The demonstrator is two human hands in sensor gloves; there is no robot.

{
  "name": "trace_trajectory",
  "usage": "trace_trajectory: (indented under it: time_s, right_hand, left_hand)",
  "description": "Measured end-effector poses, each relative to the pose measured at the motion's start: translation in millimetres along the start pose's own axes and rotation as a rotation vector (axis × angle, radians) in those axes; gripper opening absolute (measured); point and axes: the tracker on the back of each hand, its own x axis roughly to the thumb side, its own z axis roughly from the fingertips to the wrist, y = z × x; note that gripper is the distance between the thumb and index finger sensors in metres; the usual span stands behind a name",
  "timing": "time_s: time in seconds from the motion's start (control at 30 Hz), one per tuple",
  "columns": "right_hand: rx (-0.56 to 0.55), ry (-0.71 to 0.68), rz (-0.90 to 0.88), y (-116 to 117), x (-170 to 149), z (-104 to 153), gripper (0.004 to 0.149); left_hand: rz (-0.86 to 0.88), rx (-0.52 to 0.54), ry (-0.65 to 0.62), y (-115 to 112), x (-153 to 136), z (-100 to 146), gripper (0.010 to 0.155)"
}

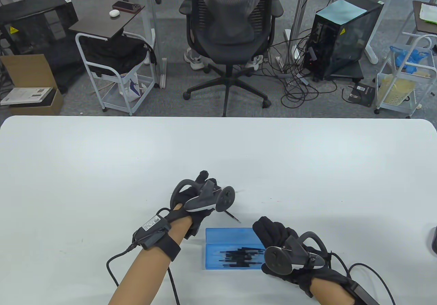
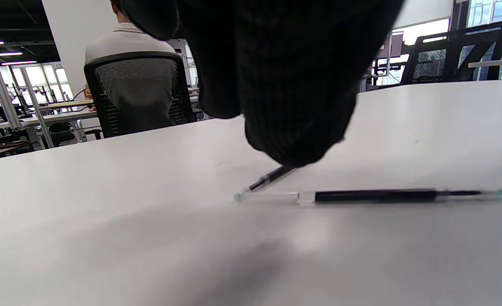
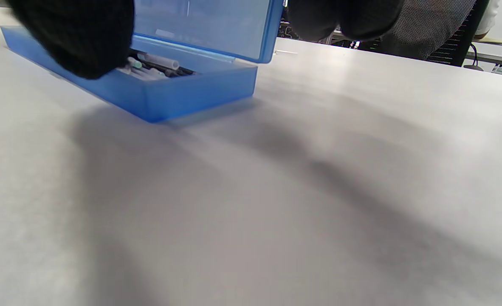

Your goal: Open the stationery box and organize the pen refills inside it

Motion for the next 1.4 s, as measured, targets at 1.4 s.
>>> trace_trajectory:
  time_s: [1.4]
  right_hand:
    - [0.006, -0.006, -0.007, 0, -2, -1, 0.116]
  left_hand:
    - [-0.082, -0.077, -0.166, -21, 32, -18, 0.049]
